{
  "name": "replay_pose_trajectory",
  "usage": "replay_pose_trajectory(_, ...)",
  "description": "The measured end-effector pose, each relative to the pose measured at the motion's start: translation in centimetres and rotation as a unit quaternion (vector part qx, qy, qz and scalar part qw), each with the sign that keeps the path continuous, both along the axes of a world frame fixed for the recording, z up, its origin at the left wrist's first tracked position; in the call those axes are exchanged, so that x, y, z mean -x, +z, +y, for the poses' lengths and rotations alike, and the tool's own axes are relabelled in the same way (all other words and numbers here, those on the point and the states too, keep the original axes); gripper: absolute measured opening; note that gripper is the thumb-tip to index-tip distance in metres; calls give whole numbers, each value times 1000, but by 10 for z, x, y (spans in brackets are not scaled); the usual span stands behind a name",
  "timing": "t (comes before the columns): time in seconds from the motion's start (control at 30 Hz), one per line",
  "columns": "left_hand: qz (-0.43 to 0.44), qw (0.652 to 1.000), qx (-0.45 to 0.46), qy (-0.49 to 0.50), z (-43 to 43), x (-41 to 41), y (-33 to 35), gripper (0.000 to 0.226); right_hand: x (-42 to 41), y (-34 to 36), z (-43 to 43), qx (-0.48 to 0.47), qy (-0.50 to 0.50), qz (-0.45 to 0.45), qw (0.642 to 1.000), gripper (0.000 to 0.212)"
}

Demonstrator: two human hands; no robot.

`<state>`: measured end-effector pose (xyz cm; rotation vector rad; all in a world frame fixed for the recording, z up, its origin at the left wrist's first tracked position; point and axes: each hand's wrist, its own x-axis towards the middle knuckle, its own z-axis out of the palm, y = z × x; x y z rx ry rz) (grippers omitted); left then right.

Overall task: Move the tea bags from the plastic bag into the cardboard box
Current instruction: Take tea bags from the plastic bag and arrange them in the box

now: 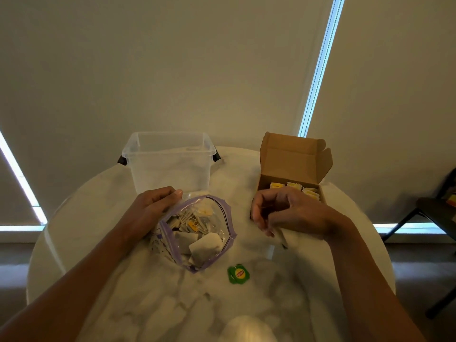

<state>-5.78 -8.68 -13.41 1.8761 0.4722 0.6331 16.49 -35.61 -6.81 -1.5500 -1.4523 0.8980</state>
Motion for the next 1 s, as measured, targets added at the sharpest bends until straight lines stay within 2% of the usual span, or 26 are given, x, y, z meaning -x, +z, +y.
replay_pose_trajectory(0.1, 2, 1000, 3, 2, -4, -1, 2, 47, 0, -3, 0, 90, 35, -12, 995, 21)
replay_pose_trajectory(0.2, 5, 1000, -5, 0, -4, -1, 2, 47, 4, -7, 6, 150, 29, -90, 984, 17)
replay_pose_trajectory(0.37, 5, 1000, -3, -1, 0, -1, 0, 46, 24, -9, 21, 181, -15, -238, 954, 34)
replay_pose_trajectory(0.47, 7, 1000, -2, 1, -1, -1, 1, 46, 30, -12, 26, 152, -23, -227, 962, 31)
replay_pose_trajectory(0.57, 13, 1000, -3, 7, -3, 1, 3, 46, 25, -2, 15, 53, -4, -170, 984, 17)
replay_pose_trajectory(0.63, 15, 1000, -2, 10, -5, 2, 5, 45, 21, 6, 6, -78, -7, -55, 995, 14)
replay_pose_trajectory(0.73, 11, 1000, -1, 4, -5, 2, 5, 46, 21, 11, 0, -240, -25, 117, 964, 23)
replay_pose_trajectory(0.83, 7, 1000, 6, -3, -3, 3, 5, 56, 27, 13, 4, -287, -63, 199, 935, 24)
replay_pose_trajectory(0.9, 6, 1000, 6, -5, -2, 3, 4, 63, 26, 13, 6, -298, -56, 203, 931, 27)
replay_pose_trajectory(1.0, 8, 1000, 2, -4, -2, 3, 4, 58, 27, 19, 6, -317, -85, 218, 919, 30)
